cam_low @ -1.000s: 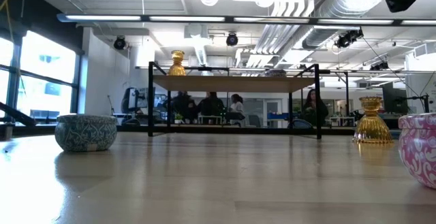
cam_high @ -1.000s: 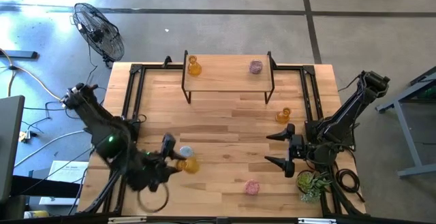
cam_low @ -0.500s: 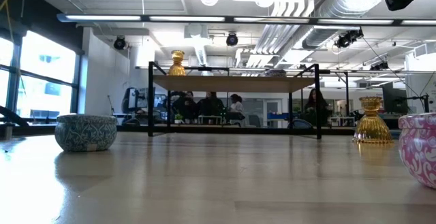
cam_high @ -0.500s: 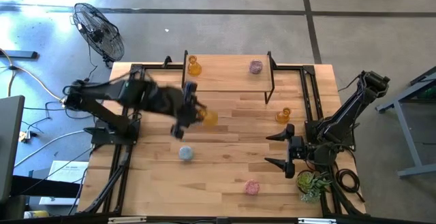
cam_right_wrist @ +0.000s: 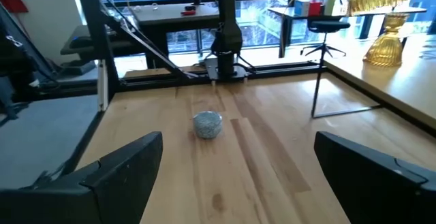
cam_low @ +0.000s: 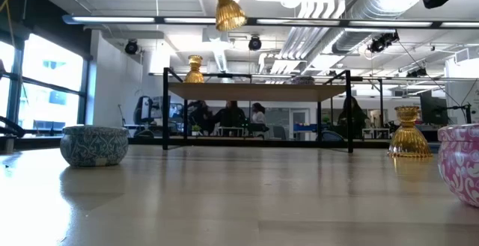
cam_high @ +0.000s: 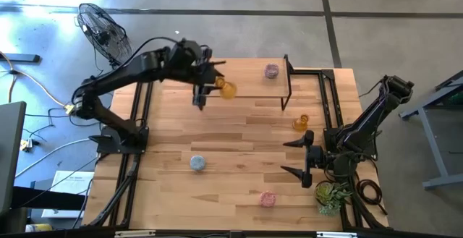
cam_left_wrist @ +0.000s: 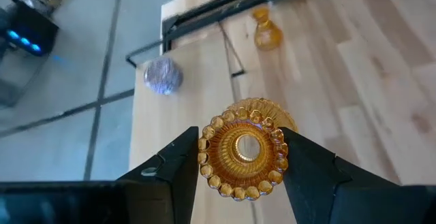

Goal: Pick & Place candle stick holders
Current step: Put the bottom orange candle holder on the shelf

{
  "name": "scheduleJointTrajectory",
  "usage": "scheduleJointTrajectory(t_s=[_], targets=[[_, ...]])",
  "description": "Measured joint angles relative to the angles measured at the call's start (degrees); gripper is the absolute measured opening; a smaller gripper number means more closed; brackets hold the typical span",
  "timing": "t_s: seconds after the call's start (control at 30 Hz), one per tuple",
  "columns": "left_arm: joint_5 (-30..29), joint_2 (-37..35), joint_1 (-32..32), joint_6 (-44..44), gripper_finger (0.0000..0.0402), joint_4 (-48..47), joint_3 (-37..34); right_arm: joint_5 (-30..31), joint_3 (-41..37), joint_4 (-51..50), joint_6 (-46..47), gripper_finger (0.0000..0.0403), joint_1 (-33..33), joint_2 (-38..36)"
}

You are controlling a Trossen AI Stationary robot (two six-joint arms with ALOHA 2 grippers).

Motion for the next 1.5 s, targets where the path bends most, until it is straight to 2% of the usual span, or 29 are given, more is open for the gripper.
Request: scheduleJointTrajectory(t_s=[0.1, 0.2, 0.43, 0.53, 0.67, 0.93, 1.17, 1.5], targets=[[0.98, 2.46, 2.99, 1.77, 0.0166, 2.15, 0.18, -0.33, 0.02, -0.34, -0.18, 0.0378, -0.65, 0.0], [0.76, 5.88, 6.18, 2.67, 0.0166, 0.41, 2.29, -2.26, 0.02, -1.03, -0.16, 0.0378, -1.84, 0.0], [2.6, 13.84, 12.72, 2.28, 0.0166, -2.99, 12.39, -6.8, 0.02, -2.64, 0.26, 0.0378, -4.67, 0.0], [3.33, 17.07, 14.92, 1.56, 0.0166, -7.5, 16.72, -8.31, 0.02, -2.93, 0.26, 0.0378, -5.71, 0.0], [3.94, 20.02, 16.95, 0.77, 0.0166, -10.26, 20.42, -10.01, 0.02, -3.73, 0.28, 0.0378, -6.85, 0.0], [6.8, 24.08, 19.48, 0.77, 0.0166, -10.49, 21.22, -12.78, 0.02, -5.04, -0.12, 0.0378, -9.52, 0.0], [6.71, 26.69, 20.4, 0.77, 0.0166, -10.42, 21.24, -15.61, 0.02, -5.17, 0.26, 0.0378, -11.01, 0.0], [7.54, 27.62, 20.67, 0.1, 0.0166, -12.23, 21.22, -15.59, 0.02, -5.17, 0.26, 0.0378, -11.23, 0.0]])
